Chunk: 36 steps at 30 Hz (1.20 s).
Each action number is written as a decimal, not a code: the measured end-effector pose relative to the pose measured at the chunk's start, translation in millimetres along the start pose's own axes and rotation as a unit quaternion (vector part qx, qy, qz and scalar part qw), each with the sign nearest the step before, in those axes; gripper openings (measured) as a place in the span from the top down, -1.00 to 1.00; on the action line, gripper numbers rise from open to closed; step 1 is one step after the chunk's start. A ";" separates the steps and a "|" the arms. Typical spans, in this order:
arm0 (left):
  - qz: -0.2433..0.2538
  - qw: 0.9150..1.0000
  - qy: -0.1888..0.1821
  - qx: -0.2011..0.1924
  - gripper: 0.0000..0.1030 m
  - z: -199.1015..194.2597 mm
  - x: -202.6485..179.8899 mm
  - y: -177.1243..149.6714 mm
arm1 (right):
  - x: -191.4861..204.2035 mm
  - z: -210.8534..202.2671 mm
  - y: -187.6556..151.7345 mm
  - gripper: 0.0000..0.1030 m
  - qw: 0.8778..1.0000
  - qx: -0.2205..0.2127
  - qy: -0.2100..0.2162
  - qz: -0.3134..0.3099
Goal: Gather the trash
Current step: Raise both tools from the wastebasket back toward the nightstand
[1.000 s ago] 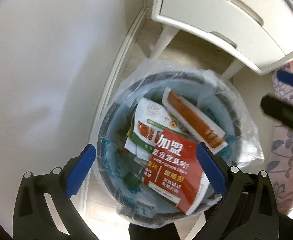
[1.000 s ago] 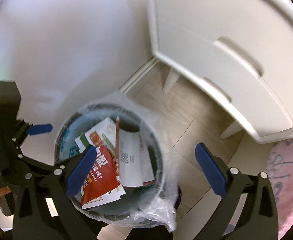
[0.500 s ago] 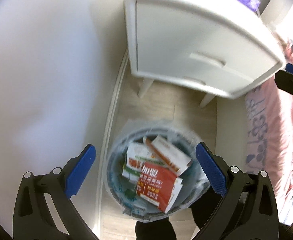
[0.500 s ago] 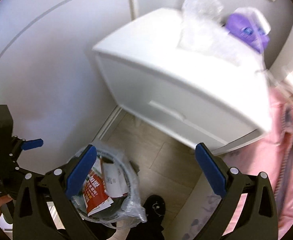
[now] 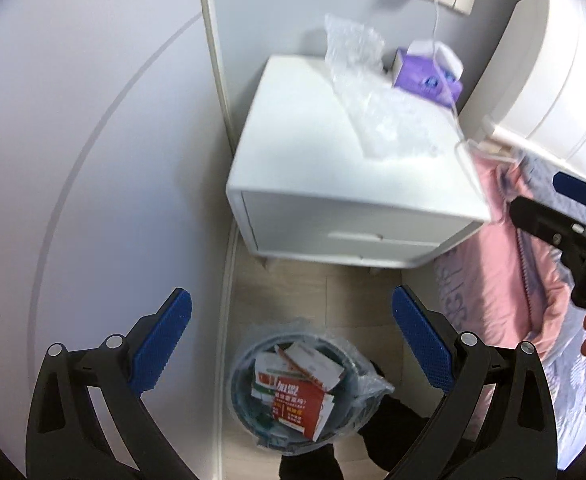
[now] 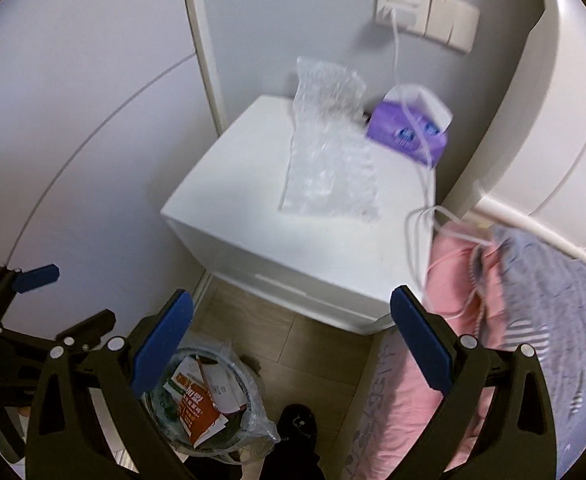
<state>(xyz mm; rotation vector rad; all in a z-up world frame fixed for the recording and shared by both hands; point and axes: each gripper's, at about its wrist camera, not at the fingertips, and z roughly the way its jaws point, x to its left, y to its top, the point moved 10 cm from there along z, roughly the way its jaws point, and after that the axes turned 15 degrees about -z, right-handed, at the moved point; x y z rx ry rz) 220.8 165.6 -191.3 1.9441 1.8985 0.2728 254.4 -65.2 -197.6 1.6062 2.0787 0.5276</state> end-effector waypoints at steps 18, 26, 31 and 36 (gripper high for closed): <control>0.052 0.996 -0.049 -0.059 -0.89 -74.3 -47.5 48.6 | -17.1 -73.2 3.4 -0.87 0.999 -0.017 -0.048 -0.004; 0.084 0.992 -0.072 -0.063 -0.89 -77.3 -61.5 51.7 | -12.8 -80.8 -17.3 -0.87 0.998 0.003 -0.064 0.012; 0.094 0.991 -0.070 -0.067 -0.89 -72.6 -66.8 60.9 | -13.6 -81.5 -20.3 -0.87 0.997 0.008 -0.069 0.019; 0.088 0.992 -0.070 -0.056 -0.89 -57.3 -71.8 67.9 | -18.9 -70.0 -16.9 -0.87 0.998 0.005 -0.061 0.019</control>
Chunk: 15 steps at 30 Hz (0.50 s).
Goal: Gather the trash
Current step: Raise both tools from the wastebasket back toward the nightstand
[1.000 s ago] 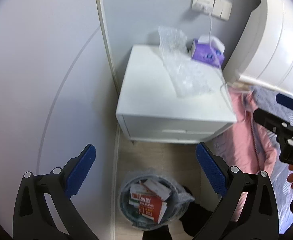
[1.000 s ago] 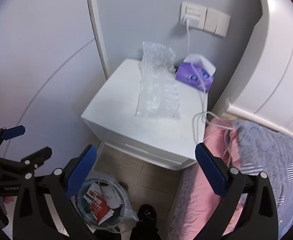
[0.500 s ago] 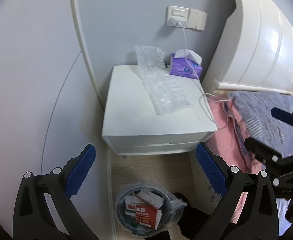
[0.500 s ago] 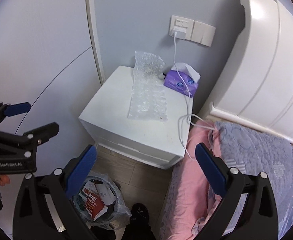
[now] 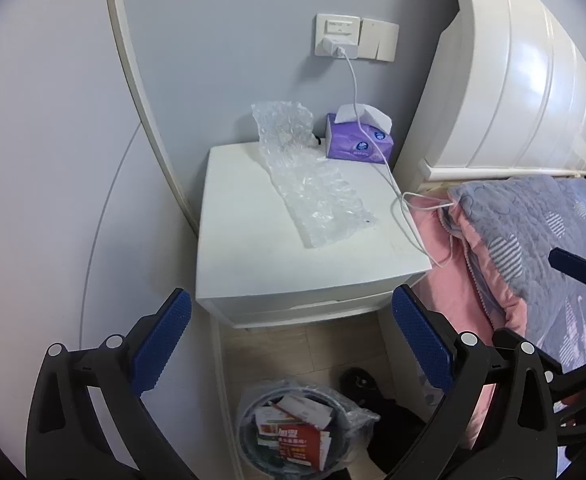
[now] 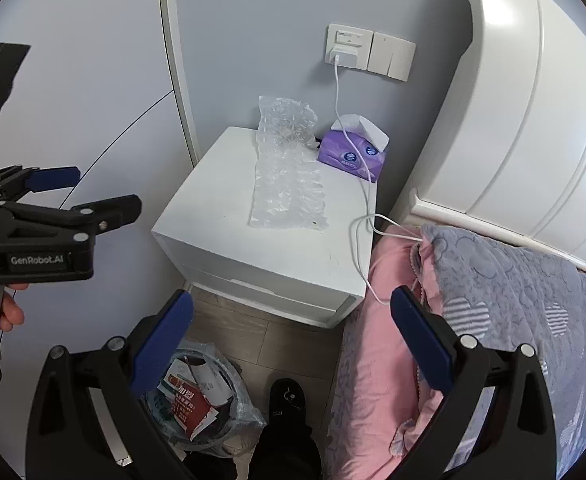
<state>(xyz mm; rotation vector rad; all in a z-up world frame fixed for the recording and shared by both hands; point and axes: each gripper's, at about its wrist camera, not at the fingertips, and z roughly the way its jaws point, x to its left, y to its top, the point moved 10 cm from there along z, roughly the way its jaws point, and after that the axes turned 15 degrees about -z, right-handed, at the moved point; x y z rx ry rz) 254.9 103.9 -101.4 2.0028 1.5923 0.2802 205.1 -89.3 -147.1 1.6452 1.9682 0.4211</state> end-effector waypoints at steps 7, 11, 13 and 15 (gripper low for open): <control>-0.014 1.000 0.010 0.009 -0.89 46.3 -6.4 14.2 | -16.9 38.6 6.0 -0.87 1.000 0.007 0.019 0.001; -0.022 0.999 0.019 0.019 -0.89 74.8 -11.9 28.2 | -26.7 74.1 5.3 -0.87 0.999 0.022 0.027 -0.014; -0.019 0.999 0.022 0.020 -0.89 86.0 -16.6 37.7 | -29.6 85.8 6.8 -0.87 0.999 0.027 0.033 -0.014; -0.012 0.999 0.023 0.020 -0.89 98.2 -23.0 48.4 | -32.1 99.7 11.1 -0.87 0.999 0.029 0.039 -0.016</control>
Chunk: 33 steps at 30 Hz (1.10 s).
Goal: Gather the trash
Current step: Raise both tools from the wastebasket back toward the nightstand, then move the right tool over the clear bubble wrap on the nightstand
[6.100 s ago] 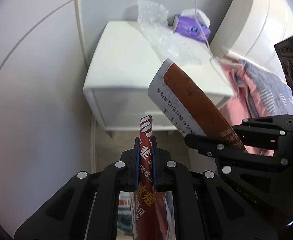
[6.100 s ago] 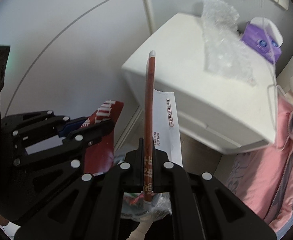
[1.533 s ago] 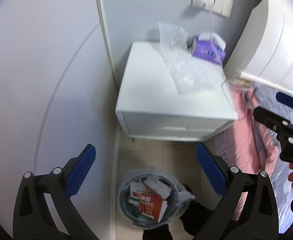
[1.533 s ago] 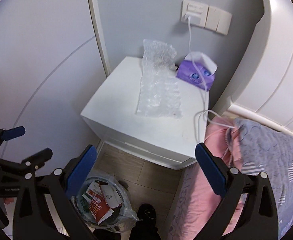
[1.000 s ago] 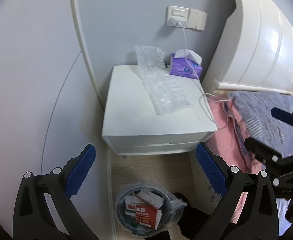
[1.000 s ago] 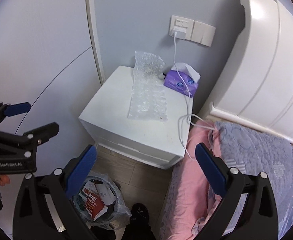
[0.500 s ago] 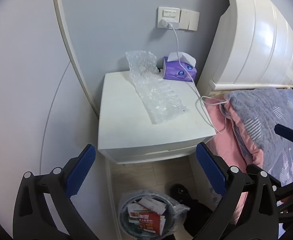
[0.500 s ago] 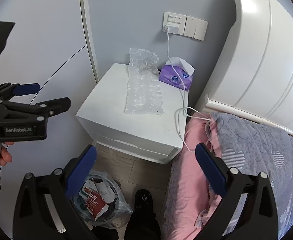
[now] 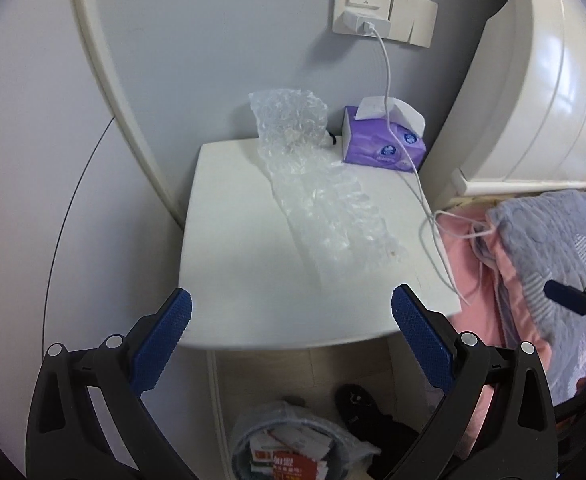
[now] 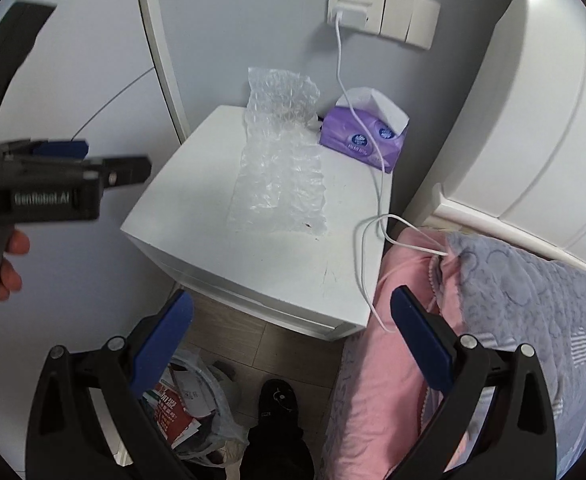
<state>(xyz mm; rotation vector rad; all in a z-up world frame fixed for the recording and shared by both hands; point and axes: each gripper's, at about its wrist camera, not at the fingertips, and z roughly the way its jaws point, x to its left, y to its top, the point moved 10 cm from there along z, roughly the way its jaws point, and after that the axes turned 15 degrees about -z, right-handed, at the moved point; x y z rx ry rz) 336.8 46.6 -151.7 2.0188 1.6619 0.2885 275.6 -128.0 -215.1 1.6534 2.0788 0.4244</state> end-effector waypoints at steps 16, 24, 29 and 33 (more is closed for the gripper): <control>0.015 0.999 -0.007 0.028 -0.89 104.7 -24.9 48.5 | -27.7 90.3 29.5 -0.87 0.999 -0.001 0.037 0.023; 0.052 0.997 -0.019 0.046 -0.89 147.7 -34.4 62.8 | -26.3 131.1 42.8 -0.87 0.999 0.004 0.038 0.010; 0.073 0.995 -0.030 0.058 -0.89 171.7 -40.0 64.2 | -14.6 148.7 50.4 -0.87 0.999 -0.005 0.043 -0.021; 0.083 0.994 -0.034 0.062 -0.89 192.3 -39.9 67.5 | -8.3 163.2 52.1 -0.87 0.999 -0.006 0.044 -0.030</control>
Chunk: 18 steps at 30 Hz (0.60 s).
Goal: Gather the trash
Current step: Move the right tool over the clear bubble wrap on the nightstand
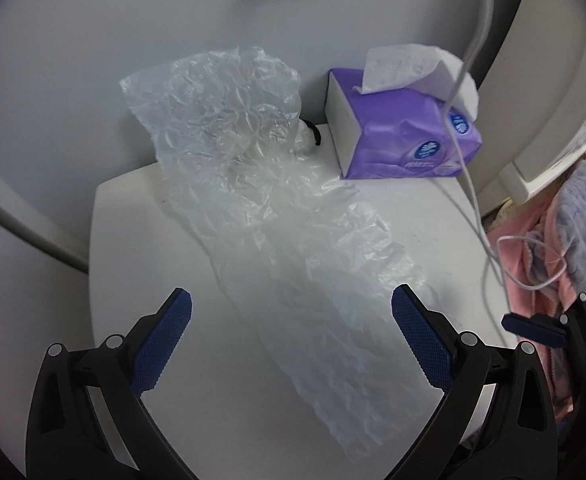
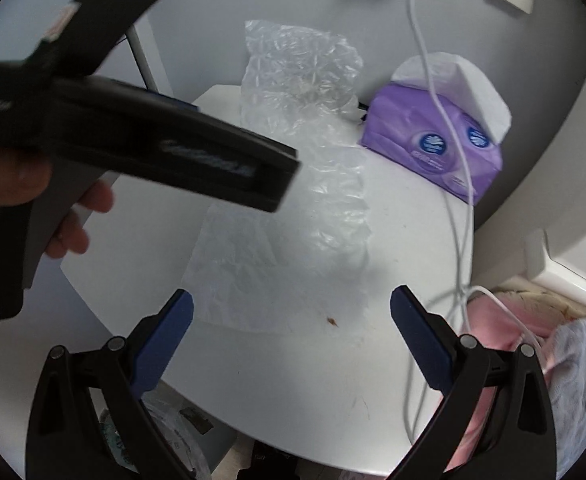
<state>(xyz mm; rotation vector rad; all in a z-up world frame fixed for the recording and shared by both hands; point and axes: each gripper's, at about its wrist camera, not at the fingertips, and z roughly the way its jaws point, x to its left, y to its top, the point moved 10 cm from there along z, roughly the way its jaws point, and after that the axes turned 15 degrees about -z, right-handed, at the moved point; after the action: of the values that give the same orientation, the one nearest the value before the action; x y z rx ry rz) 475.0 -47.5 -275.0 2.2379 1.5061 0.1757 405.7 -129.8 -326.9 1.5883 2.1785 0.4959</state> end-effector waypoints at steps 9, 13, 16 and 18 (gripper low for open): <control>0.025 1.000 -0.019 0.003 -0.89 20.1 -10.0 12.9 | -4.2 22.4 4.5 -0.87 1.000 0.003 -0.005 0.021; 0.030 0.999 -0.023 0.008 -0.89 29.0 -17.5 15.5 | -4.5 27.8 8.4 -0.87 1.000 0.002 -0.004 0.021; 0.032 0.999 -0.023 0.009 -0.89 36.2 -19.2 17.7 | -4.4 33.0 10.3 -0.87 1.000 0.003 -0.005 0.019; 0.032 0.999 -0.023 0.010 -0.89 40.8 -18.5 17.2 | -4.5 37.3 12.2 -0.87 1.000 0.006 -0.008 0.016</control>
<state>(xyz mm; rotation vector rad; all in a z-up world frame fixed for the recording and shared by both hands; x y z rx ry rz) 496.0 -81.2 -301.9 2.2927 1.4186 0.1270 435.8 -128.7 -352.3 1.6290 2.1520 0.4788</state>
